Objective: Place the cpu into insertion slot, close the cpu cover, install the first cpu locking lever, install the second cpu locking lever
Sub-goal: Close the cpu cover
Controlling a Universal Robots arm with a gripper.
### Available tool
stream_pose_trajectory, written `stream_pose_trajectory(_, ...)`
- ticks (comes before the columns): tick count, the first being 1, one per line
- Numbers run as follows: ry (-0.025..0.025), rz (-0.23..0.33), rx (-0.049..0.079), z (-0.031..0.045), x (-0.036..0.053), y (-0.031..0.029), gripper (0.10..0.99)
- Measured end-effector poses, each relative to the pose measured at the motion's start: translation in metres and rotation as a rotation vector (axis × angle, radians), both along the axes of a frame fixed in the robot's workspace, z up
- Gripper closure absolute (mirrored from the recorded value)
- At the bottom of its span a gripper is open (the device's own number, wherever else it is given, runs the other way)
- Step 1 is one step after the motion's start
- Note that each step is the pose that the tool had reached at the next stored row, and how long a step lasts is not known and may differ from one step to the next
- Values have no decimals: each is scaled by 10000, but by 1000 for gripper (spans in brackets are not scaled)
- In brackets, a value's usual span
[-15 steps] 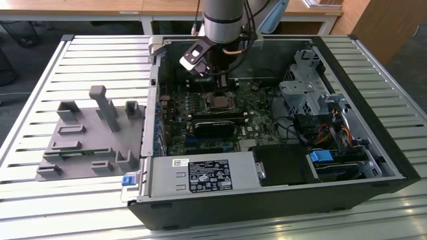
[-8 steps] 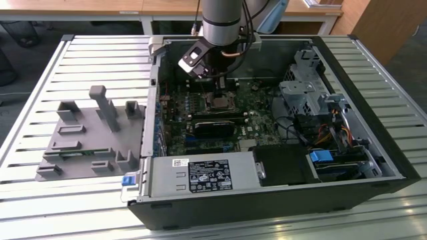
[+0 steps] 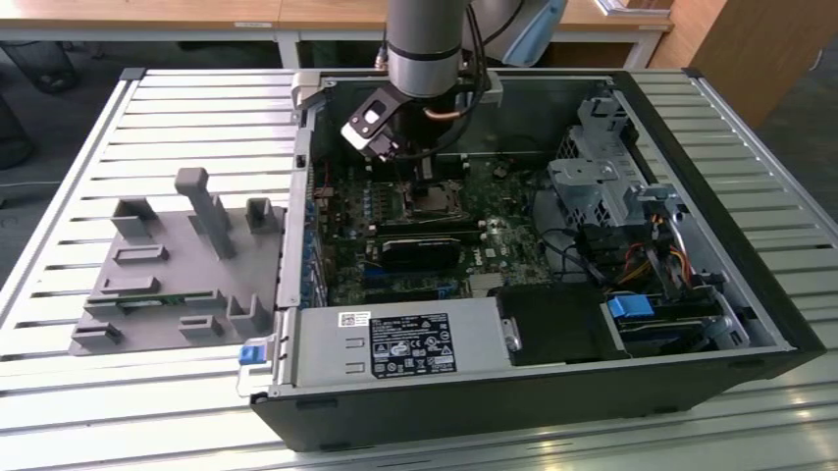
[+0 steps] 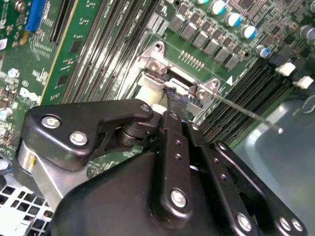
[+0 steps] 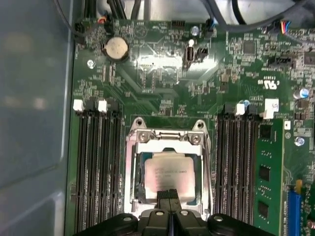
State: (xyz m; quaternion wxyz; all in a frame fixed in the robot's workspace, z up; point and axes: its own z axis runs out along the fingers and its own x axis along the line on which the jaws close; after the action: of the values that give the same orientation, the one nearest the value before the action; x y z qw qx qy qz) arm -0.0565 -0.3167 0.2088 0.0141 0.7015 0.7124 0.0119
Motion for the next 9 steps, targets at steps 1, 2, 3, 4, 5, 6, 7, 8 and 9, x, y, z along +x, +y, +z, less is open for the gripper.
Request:
stream_pose_trajectory(1,0,0,-1,-9,-5,0,980)
stream_pose_trajectory(2,1,0,-1,-19,-9,0,980)
stream_pose_trajectory(3,0,0,0,-28,-12,0,980)
stream_pose_trajectory(4,1,2,-1,-37,-14,0,980)
stream_pose_trajectory(5,1,2,-1,-45,-15,0,980)
stream_pose_trajectory(6,1,2,-1,-52,-16,0,980)
stream_pose_trajectory(7,1,2,-1,-58,-16,0,980)
stream_pose_trajectory(8,1,2,-1,-63,-17,0,980)
stream_pose_trajectory(9,2,2,-2,-67,-17,0,980)
